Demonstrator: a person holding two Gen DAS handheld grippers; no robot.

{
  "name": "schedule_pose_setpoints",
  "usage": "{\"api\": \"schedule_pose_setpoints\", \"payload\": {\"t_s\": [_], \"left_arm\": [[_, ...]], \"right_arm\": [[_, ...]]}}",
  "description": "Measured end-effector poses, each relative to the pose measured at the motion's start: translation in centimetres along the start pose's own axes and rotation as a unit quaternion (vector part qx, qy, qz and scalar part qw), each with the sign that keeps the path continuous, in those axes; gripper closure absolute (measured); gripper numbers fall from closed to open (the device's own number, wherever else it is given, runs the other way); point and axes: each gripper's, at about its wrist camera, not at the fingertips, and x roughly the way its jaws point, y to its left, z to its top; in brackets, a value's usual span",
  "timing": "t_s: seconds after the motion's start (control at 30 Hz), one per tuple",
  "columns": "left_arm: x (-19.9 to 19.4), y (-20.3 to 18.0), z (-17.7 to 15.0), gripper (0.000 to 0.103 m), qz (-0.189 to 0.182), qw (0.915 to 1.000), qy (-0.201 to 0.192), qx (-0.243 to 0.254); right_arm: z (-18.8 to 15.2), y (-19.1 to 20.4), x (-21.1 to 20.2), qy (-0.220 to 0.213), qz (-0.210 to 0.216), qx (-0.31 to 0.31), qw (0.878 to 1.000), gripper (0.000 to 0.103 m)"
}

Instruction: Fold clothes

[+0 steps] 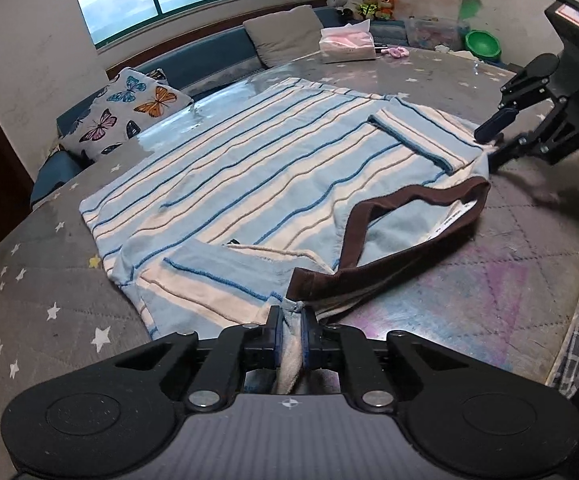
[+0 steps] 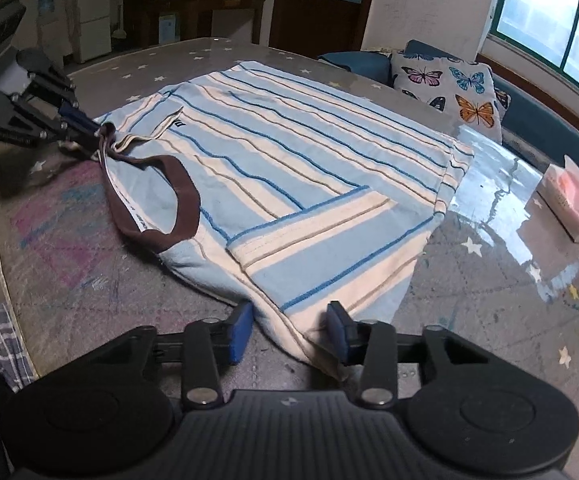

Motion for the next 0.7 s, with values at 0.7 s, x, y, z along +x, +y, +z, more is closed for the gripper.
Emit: {"api": "schedule_pose_setpoints", "payload": {"t_s": [0.7], "left_arm": [[-1.3,-0.9,-2.2,0.097,0.010,0.9999,-0.001,0.014]], "right_arm": [[1.0,0.6,-1.9,-0.076,-0.049,0.082,0.993,0.097]]}}
